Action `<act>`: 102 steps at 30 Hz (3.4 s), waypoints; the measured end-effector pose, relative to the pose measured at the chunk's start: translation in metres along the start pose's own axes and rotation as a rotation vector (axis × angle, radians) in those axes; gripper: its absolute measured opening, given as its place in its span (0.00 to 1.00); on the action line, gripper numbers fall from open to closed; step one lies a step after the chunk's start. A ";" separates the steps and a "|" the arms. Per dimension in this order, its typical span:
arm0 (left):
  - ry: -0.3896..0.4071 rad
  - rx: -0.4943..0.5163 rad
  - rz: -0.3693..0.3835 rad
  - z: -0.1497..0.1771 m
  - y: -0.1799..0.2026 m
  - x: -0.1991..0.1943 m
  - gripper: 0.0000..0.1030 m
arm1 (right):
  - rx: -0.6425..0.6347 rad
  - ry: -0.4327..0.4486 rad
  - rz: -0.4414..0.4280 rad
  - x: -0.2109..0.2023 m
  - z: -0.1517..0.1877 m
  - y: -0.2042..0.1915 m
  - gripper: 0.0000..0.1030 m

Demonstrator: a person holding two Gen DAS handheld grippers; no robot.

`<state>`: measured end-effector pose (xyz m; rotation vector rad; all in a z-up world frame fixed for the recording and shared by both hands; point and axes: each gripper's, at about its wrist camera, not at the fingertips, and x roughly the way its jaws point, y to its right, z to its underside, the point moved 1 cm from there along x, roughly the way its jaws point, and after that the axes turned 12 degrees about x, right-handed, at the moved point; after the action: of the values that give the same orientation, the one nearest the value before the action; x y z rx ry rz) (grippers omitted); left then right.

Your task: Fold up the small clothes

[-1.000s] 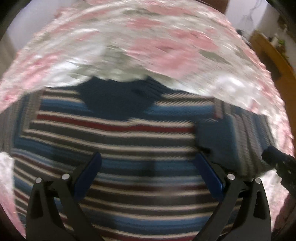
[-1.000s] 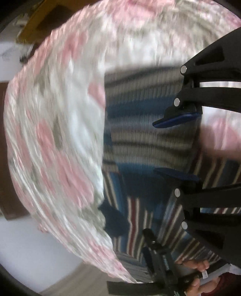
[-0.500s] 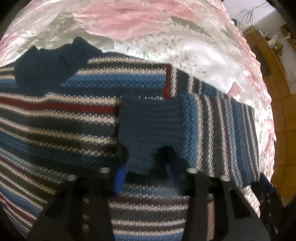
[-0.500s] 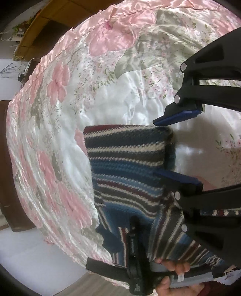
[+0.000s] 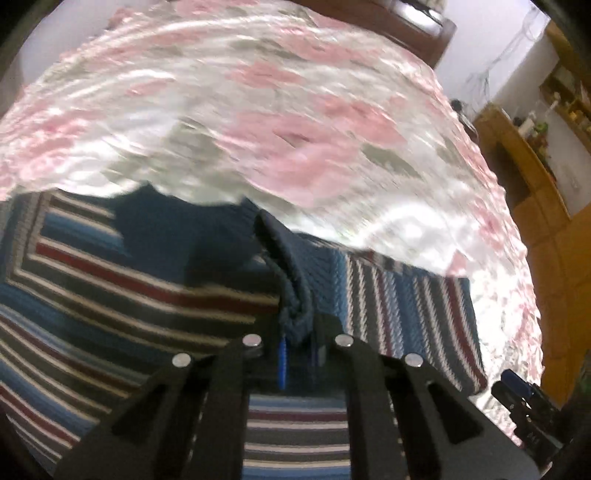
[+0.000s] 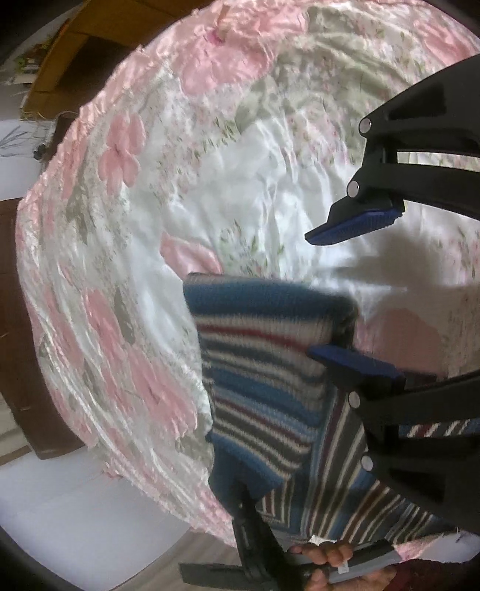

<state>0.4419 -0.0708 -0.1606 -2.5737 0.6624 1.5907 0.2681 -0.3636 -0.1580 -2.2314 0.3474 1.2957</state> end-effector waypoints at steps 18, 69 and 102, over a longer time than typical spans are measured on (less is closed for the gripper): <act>-0.127 -0.061 -0.160 0.027 -0.119 0.039 0.10 | 0.089 -0.256 -0.092 0.096 0.004 -0.050 0.27; -0.141 -0.391 -0.504 0.108 -0.461 -0.162 0.85 | -0.190 -0.284 0.009 0.103 0.060 -0.253 0.79; 0.199 -0.231 -0.518 0.053 -0.418 -0.166 0.09 | -0.148 -0.260 0.007 0.087 0.073 -0.205 0.81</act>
<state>0.4919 0.3772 -0.1182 -2.7664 -0.1961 1.3132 0.3552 -0.1500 -0.1977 -2.1439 0.1674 1.6400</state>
